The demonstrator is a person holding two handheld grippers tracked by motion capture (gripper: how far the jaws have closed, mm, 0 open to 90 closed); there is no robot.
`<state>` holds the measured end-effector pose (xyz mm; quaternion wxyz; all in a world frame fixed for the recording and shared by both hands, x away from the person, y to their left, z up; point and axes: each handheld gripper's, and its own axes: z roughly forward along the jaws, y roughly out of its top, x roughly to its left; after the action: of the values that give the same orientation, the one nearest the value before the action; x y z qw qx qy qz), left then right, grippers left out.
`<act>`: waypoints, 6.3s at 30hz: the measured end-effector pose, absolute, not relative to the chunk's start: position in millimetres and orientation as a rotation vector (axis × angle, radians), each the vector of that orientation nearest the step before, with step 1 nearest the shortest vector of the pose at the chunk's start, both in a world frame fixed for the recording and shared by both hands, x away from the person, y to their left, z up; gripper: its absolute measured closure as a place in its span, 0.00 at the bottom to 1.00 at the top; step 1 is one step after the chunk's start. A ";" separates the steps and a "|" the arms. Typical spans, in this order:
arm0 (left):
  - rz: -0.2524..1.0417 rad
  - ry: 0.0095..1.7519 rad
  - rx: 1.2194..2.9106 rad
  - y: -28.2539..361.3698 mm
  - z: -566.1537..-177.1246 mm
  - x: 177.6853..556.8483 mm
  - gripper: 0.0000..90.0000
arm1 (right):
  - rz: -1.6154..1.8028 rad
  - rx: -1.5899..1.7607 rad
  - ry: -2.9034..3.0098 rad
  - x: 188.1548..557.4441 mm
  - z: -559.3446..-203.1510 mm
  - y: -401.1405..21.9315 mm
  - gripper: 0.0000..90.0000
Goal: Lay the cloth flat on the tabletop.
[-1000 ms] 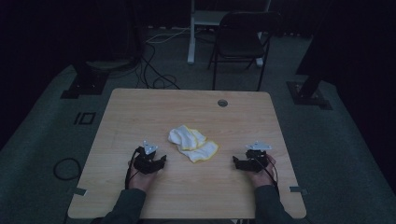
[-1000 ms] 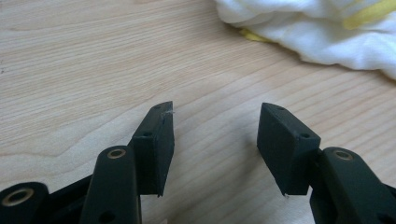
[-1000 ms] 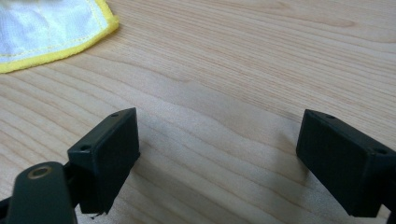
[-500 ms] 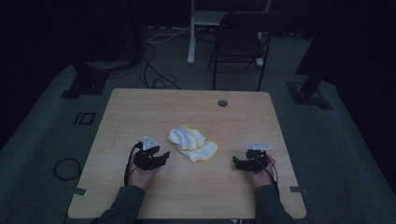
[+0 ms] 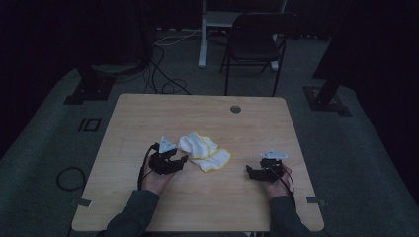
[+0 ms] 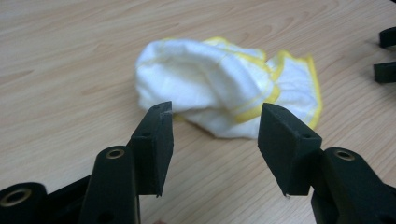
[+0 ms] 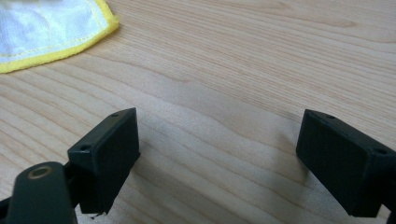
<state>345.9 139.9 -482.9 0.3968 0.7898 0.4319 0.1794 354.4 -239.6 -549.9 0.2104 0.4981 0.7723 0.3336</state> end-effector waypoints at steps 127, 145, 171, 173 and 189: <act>0.461 0.970 2.192 80.4 -495.0 395.4 1.00 | 1.002 1.400 2.160 346.8 -539.1 -232.6 0.58; 0.483 1.107 2.031 134.7 -487.3 388.1 1.00 | 1.080 1.331 2.185 359.3 -528.4 -206.2 0.69; 0.485 1.174 1.973 164.2 -490.0 383.0 1.00 | 1.047 1.351 2.230 399.2 -542.1 -158.9 0.82; 0.487 1.182 1.965 167.0 -489.7 382.9 1.00 | 1.050 1.343 2.242 398.5 -541.9 -157.5 0.96; 0.506 1.251 1.927 196.8 -492.8 376.0 1.00 | 1.191 1.327 2.197 377.1 -524.7 -173.1 1.00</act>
<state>376.0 196.8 -492.8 0.3845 0.7562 0.4908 0.1985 377.1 -173.1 -524.7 0.1555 0.4633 0.7670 0.4158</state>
